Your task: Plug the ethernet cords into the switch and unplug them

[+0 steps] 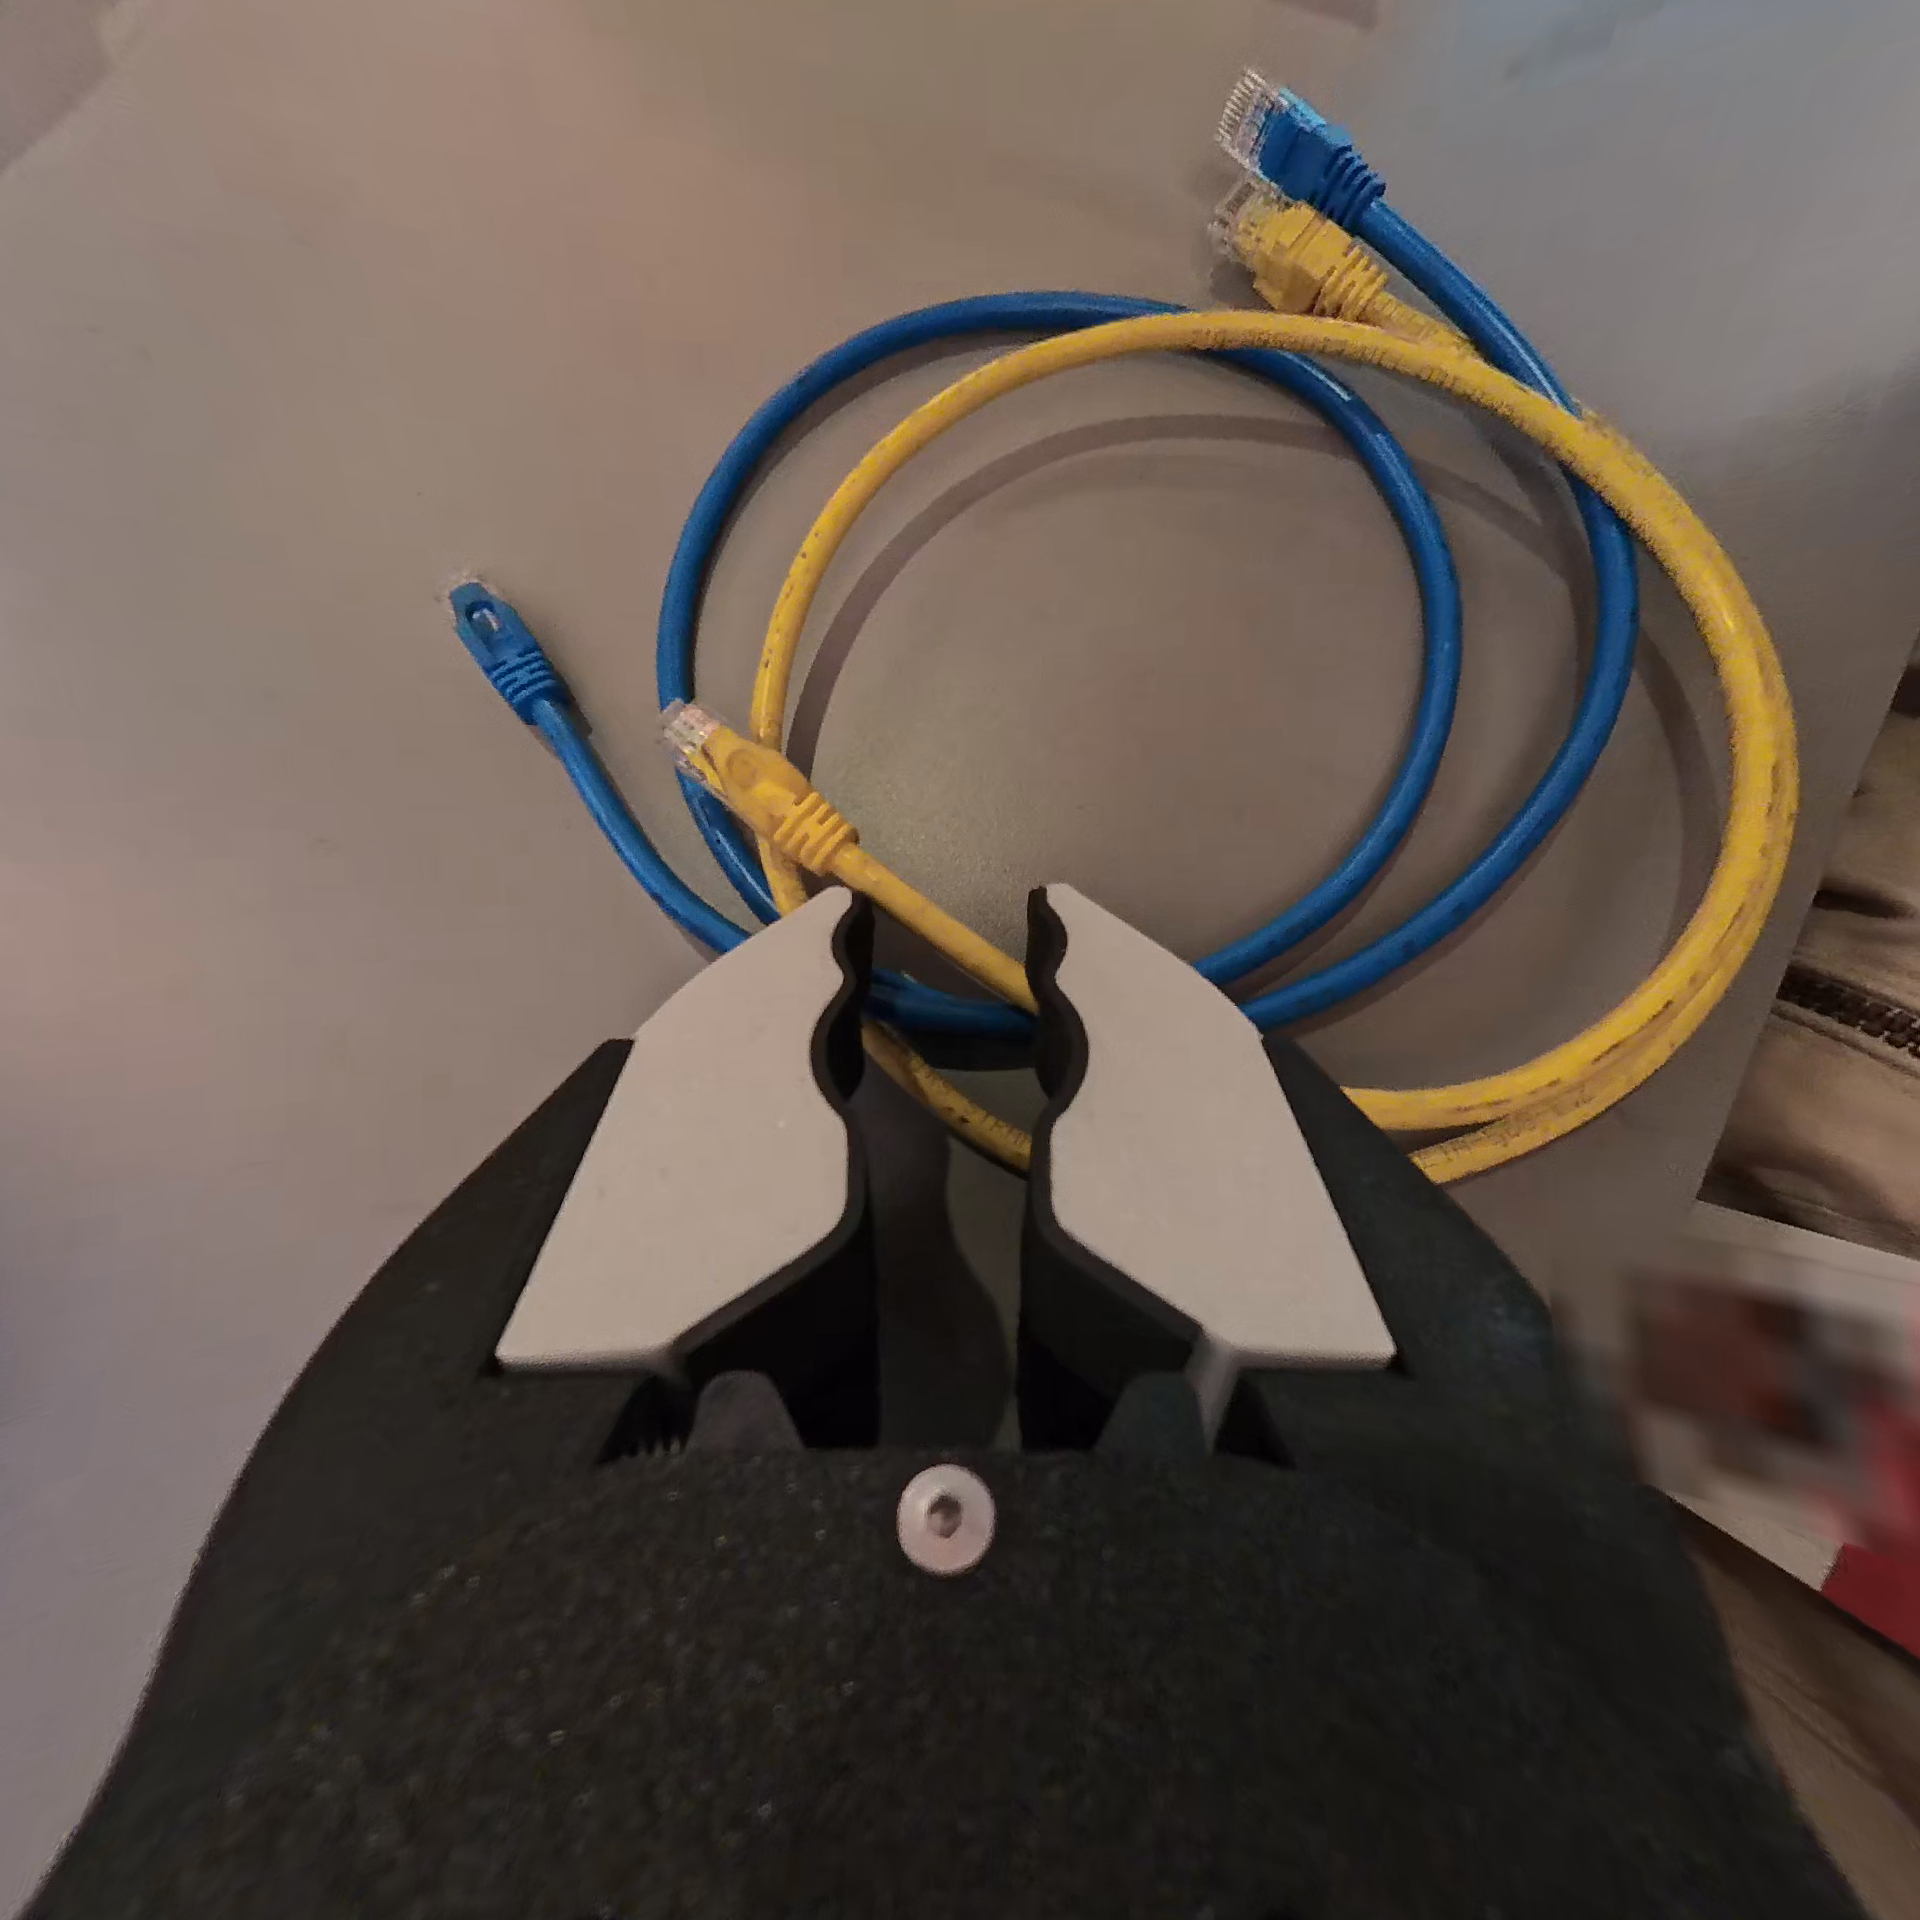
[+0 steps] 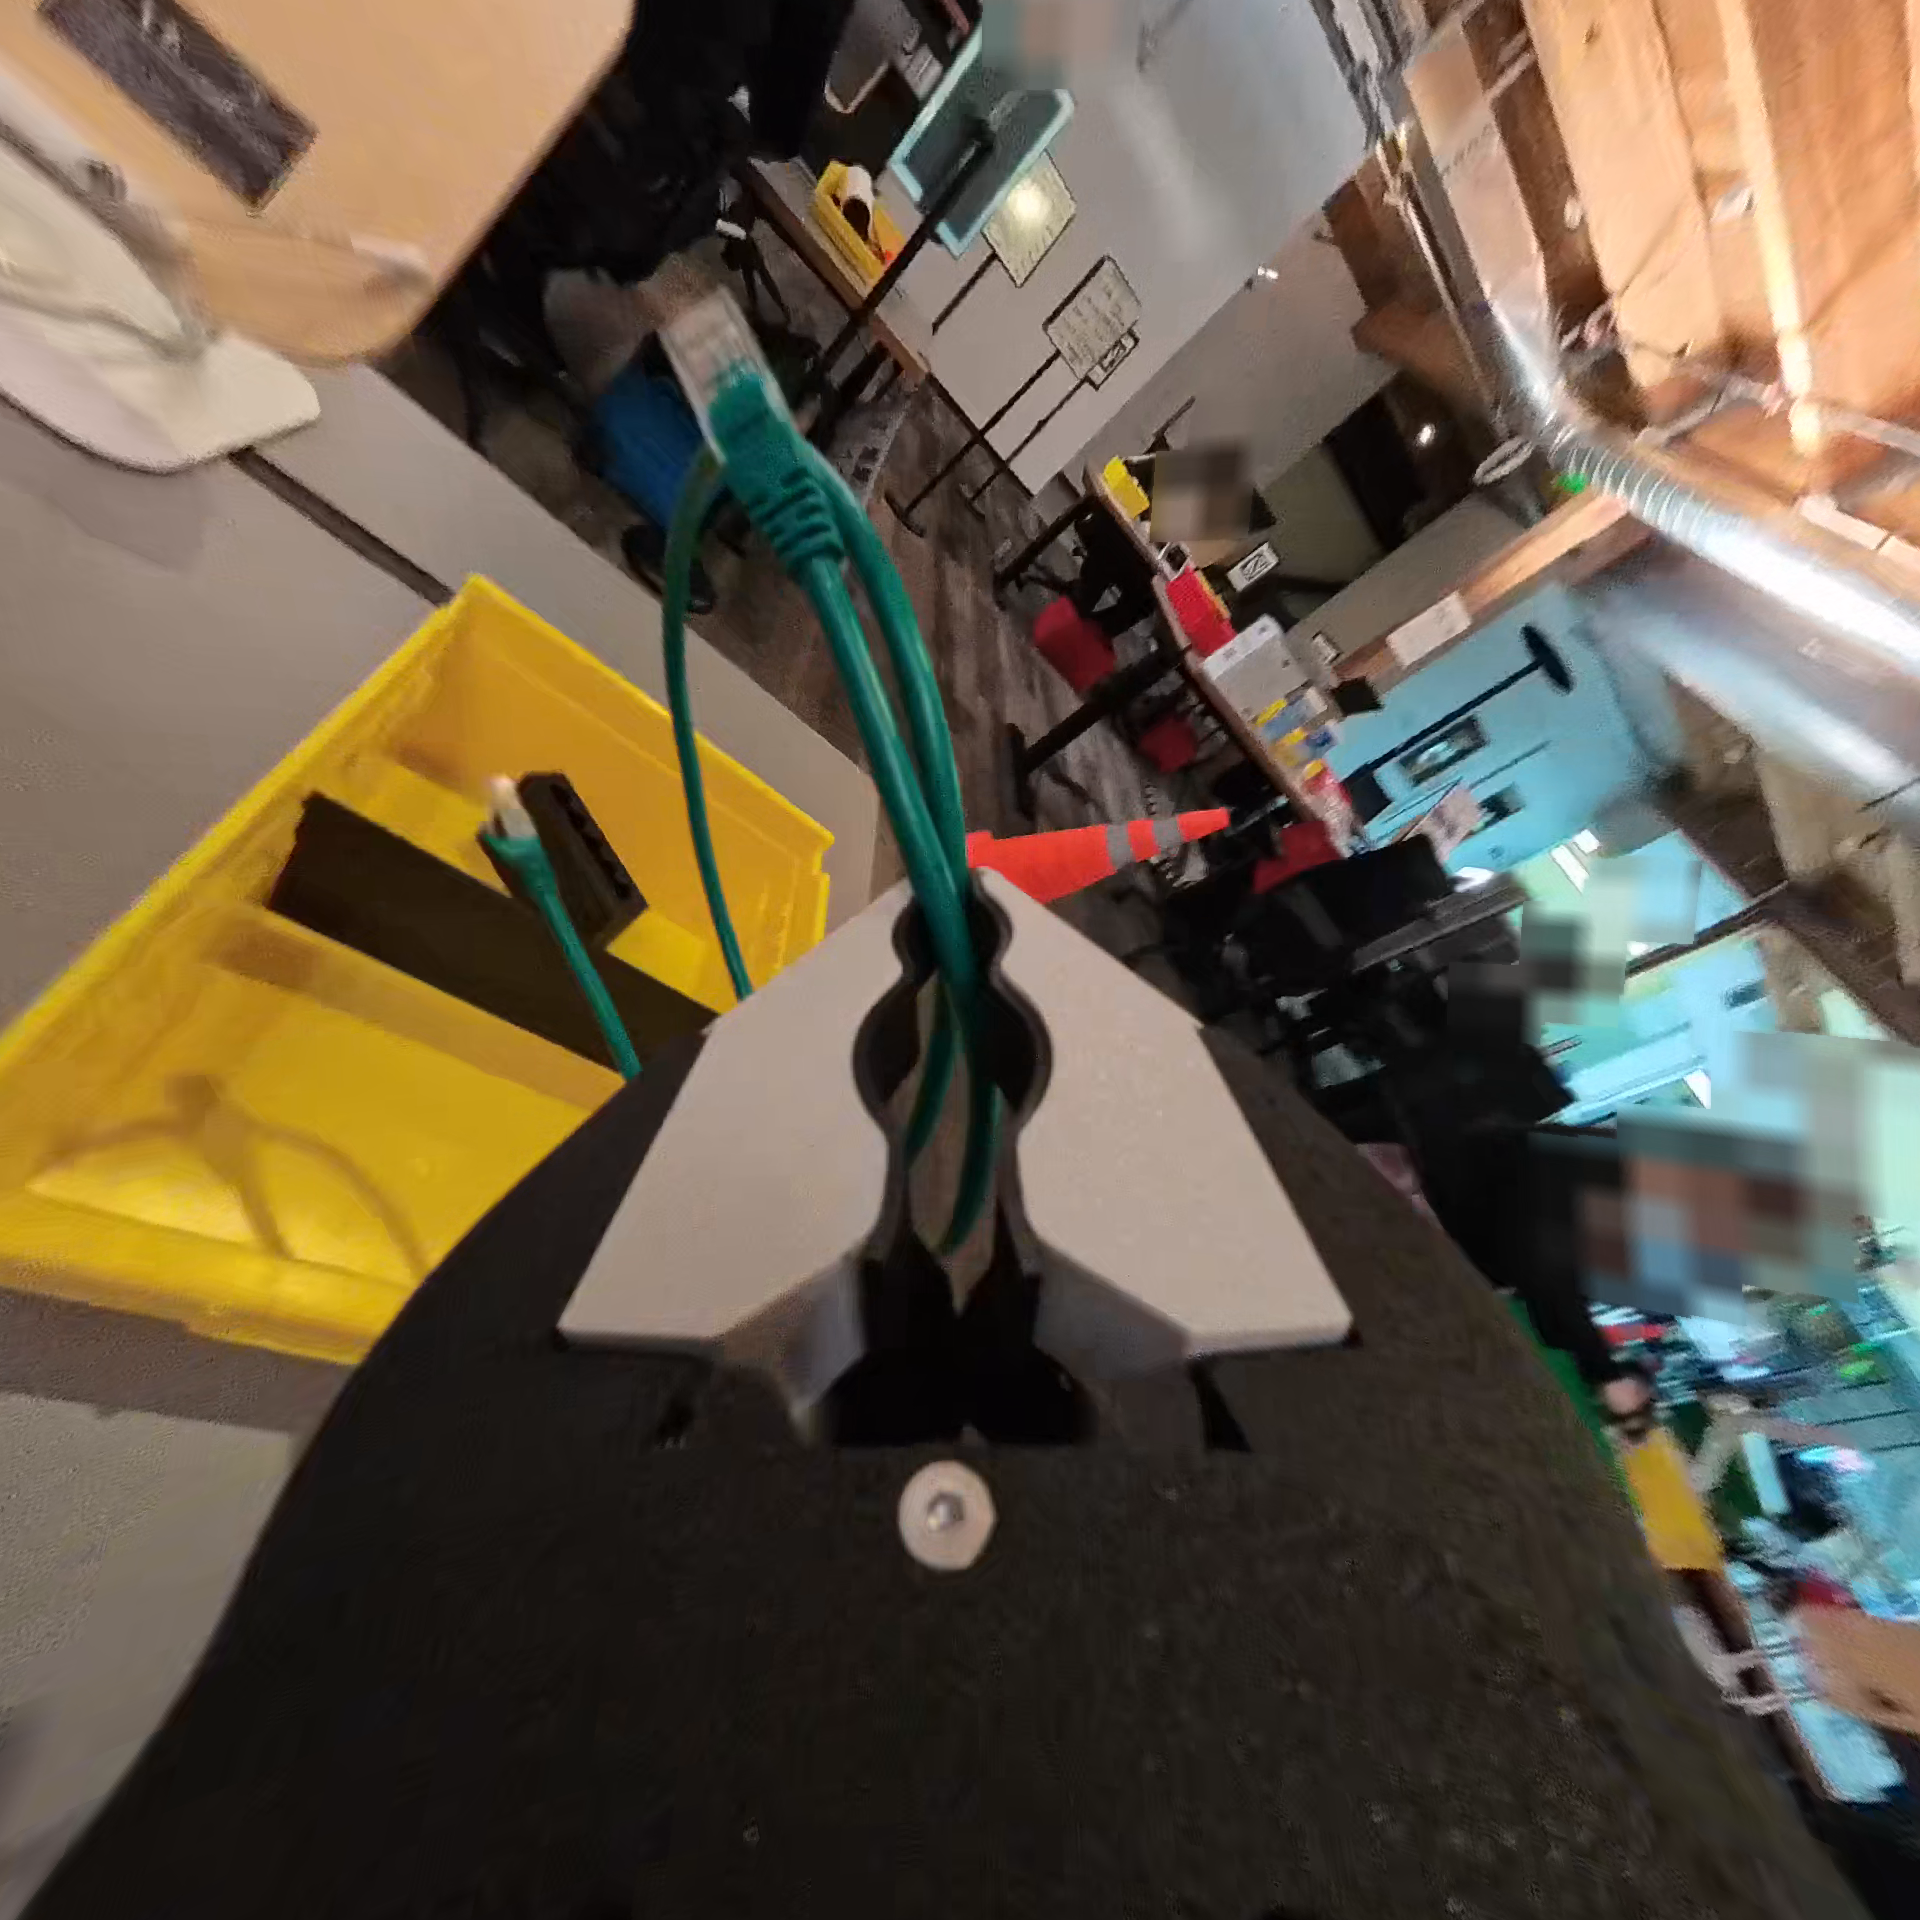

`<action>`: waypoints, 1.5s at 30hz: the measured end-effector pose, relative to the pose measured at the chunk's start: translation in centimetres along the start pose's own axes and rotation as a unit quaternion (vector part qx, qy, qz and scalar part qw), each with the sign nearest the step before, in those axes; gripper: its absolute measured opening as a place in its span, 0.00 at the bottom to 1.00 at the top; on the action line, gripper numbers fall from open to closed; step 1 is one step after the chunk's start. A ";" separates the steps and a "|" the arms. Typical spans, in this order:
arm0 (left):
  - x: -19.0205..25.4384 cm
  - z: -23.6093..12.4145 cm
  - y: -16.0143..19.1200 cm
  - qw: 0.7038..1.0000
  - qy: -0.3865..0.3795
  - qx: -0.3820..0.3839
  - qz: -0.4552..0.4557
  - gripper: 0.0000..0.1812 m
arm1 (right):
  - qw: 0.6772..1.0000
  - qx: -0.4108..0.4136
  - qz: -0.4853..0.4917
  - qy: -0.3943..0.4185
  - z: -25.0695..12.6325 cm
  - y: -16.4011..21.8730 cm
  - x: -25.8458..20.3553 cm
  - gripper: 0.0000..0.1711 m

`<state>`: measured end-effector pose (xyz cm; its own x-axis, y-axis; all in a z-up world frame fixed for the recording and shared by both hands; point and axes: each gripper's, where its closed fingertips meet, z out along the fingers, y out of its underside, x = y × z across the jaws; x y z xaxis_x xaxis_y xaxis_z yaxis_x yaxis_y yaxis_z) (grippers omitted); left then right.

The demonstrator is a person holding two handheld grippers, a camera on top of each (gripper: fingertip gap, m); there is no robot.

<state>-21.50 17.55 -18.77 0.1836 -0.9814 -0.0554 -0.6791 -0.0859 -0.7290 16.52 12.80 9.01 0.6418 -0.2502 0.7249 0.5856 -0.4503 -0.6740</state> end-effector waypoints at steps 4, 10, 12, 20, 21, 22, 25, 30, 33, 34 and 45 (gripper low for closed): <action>0.0 0.0 0.0 1.000 0.000 0.000 -0.001 0.16 | 0.981 -0.032 -0.176 -0.070 2.4 5.3 -8.9 0.02; 0.0 0.0 0.0 1.000 0.002 0.000 -0.007 0.16 | 0.958 -0.103 -0.213 -0.159 0.9 10.7 -14.4 0.02; 0.0 0.0 0.0 1.000 0.005 0.000 -0.012 0.16 | 0.947 -0.124 -0.217 -0.203 -0.1 12.0 -15.9 0.02; 0.1 0.0 0.0 1.000 0.005 -0.001 -0.010 0.16 | 0.902 -0.246 -0.245 -0.256 3.4 15.9 -16.5 0.07; 0.1 0.0 0.0 1.000 0.005 -0.001 -0.010 0.16 | 0.898 -0.253 -0.238 -0.269 3.5 15.8 -16.4 0.11; 0.1 0.0 0.0 1.000 0.004 -0.001 -0.010 0.16 | 0.897 -0.253 -0.220 -0.289 3.3 15.5 -16.6 0.16; 0.1 0.0 0.0 1.000 0.004 0.000 -0.010 0.16 | 0.882 -0.308 -0.151 -0.323 1.7 16.7 -15.5 0.28; 0.1 0.0 0.0 1.000 0.004 0.000 -0.011 0.16 | 0.902 -0.220 0.011 -0.373 0.1 13.1 -16.1 0.36; 0.1 0.0 0.0 1.000 0.004 0.000 -0.011 0.16 | 0.911 -0.167 0.096 -0.365 -1.1 11.0 -16.3 0.35; 0.1 0.0 0.0 1.000 0.004 0.000 -0.011 0.16 | 0.906 -0.144 0.128 -0.376 -2.1 9.7 -16.9 0.35; -1.0 -0.8 -0.6 0.999 0.007 0.024 -0.045 0.14 | 0.708 0.020 0.148 -0.690 -19.6 -2.1 -37.2 0.33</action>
<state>-21.81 18.47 -17.76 0.2312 -0.9727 0.0211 -0.6258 -0.1653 -0.7623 -18.31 6.22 -13.81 0.5968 0.7589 -0.2604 0.3195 -0.5225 -0.7906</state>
